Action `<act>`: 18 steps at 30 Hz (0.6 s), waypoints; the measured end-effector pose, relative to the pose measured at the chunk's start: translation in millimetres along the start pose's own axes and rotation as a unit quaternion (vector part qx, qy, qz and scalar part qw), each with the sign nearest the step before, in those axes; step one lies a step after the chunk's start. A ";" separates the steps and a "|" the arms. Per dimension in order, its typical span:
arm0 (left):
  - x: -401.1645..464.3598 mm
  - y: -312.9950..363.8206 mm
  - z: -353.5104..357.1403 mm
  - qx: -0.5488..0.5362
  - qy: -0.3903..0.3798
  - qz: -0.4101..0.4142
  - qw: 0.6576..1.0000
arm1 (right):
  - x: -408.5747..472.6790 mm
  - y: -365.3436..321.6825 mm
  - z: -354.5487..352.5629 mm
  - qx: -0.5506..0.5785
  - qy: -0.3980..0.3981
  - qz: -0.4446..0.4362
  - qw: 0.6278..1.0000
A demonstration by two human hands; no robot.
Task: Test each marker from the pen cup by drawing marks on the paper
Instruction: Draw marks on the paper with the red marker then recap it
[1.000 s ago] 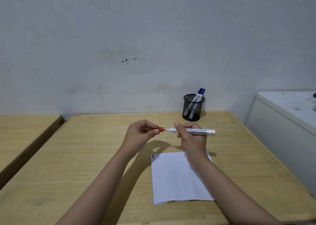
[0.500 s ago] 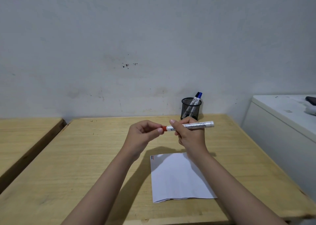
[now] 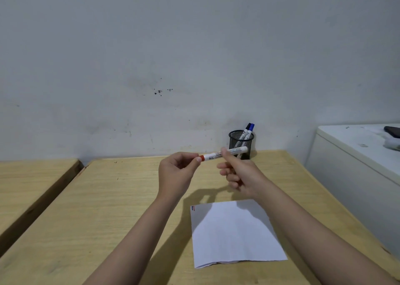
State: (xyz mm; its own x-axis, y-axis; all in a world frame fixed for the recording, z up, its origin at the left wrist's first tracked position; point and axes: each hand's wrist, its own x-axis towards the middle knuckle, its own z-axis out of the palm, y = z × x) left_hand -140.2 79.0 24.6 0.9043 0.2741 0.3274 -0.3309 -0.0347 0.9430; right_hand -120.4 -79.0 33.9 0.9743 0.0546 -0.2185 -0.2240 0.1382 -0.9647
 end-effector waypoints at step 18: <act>90.1 11.5 98.4 0.072 -0.068 0.071 0.993 | 68.2 -50.2 -65.1 -0.304 0.055 -0.431 0.848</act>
State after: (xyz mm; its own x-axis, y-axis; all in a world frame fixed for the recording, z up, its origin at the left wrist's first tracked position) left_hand -36.0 8.8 70.7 0.8829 0.1250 0.4526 -0.4239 -0.2025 0.8828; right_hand -41.2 -146.6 57.8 0.7740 0.0957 0.6259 0.5928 -0.4568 -0.6632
